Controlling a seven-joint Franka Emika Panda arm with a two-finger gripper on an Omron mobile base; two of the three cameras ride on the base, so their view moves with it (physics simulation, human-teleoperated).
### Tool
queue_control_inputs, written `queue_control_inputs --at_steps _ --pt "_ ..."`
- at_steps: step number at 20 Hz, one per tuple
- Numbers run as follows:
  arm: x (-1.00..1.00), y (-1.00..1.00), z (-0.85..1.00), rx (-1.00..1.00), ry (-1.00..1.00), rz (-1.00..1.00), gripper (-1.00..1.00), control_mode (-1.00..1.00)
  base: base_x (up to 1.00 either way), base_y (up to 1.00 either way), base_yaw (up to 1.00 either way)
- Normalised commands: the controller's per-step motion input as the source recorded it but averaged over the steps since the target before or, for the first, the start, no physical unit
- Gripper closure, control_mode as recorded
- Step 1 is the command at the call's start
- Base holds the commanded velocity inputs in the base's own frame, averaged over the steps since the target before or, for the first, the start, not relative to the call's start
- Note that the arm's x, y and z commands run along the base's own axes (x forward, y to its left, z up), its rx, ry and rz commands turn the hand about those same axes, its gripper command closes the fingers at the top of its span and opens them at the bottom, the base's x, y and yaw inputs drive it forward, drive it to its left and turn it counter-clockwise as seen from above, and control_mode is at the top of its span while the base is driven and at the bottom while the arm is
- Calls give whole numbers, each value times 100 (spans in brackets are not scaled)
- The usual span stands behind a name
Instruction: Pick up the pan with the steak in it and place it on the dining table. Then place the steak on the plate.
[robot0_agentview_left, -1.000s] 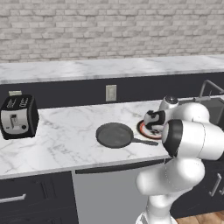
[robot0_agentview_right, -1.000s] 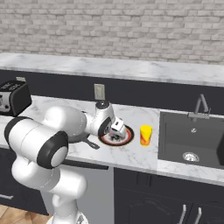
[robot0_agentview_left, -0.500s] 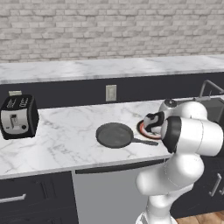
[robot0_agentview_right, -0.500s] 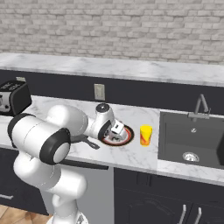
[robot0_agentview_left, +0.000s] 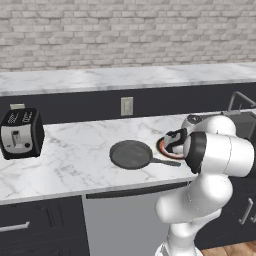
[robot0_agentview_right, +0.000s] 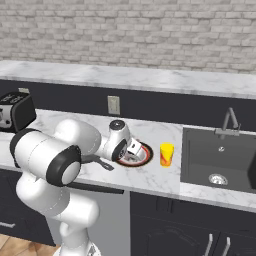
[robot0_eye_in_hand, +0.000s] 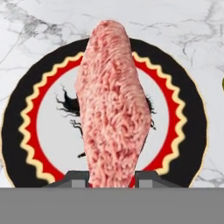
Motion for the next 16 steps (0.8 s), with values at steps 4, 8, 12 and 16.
queue_control_inputs --at_steps 4,8,12,16 --pt "0 0 0 0 0 0 -100 -100 0 0 0" --pt "0 0 5 0 0 0 -100 -100 0 0 0" --pt "-3 0 43 2 0 0 -100 -100 0 0 0" --pt "-21 0 69 5 -1 0 -100 -100 0 0 0"
